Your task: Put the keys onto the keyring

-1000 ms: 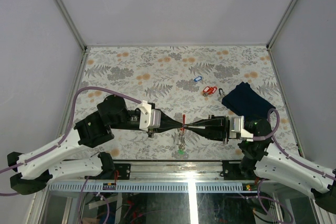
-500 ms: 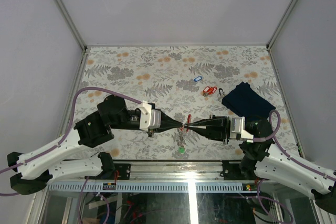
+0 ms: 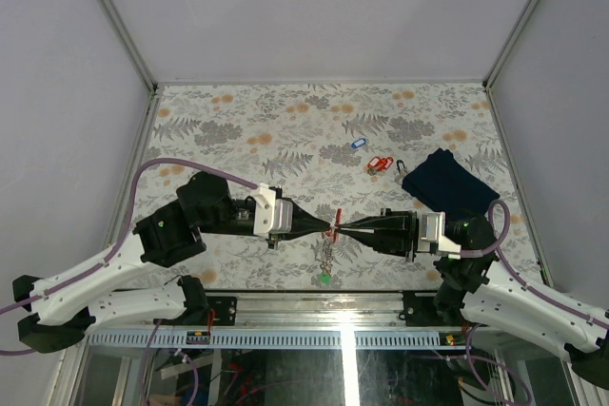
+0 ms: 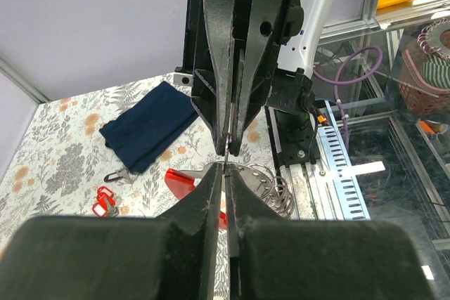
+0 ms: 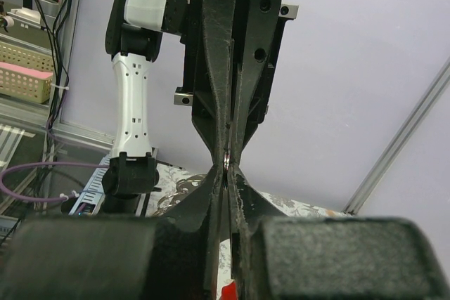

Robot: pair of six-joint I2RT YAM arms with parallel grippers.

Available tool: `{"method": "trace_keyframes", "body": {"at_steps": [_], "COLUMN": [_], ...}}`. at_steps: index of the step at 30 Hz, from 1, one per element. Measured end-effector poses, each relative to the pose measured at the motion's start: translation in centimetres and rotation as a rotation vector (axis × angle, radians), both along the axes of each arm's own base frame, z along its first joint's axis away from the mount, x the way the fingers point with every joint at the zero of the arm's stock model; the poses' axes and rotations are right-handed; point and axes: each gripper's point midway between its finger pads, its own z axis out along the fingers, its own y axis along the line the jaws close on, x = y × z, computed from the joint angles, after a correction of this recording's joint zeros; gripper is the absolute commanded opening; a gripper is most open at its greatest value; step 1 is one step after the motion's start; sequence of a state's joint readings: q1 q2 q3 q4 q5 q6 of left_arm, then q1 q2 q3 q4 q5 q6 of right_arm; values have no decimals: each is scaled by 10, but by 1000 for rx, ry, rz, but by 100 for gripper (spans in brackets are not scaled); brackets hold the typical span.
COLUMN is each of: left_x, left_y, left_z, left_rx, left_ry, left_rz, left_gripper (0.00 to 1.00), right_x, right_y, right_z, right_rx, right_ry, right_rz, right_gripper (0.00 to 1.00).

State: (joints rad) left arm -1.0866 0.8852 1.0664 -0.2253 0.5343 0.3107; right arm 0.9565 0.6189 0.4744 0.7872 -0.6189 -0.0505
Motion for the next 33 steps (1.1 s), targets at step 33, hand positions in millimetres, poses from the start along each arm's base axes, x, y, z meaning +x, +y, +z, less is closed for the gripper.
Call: {"method": "trace_keyframes", "body": {"at_steps": [33], "left_x": [-10], "left_y": [23], "left_z": [32], "left_rx": [-153], "left_ry": [-35], "left_rz": [20], "left_gripper": [32], "right_x": [-4], "right_y": [2], "right_z": [34], "right_rx": [212], "right_ry": [88], "right_rz": [119], "right_gripper": [0]}}
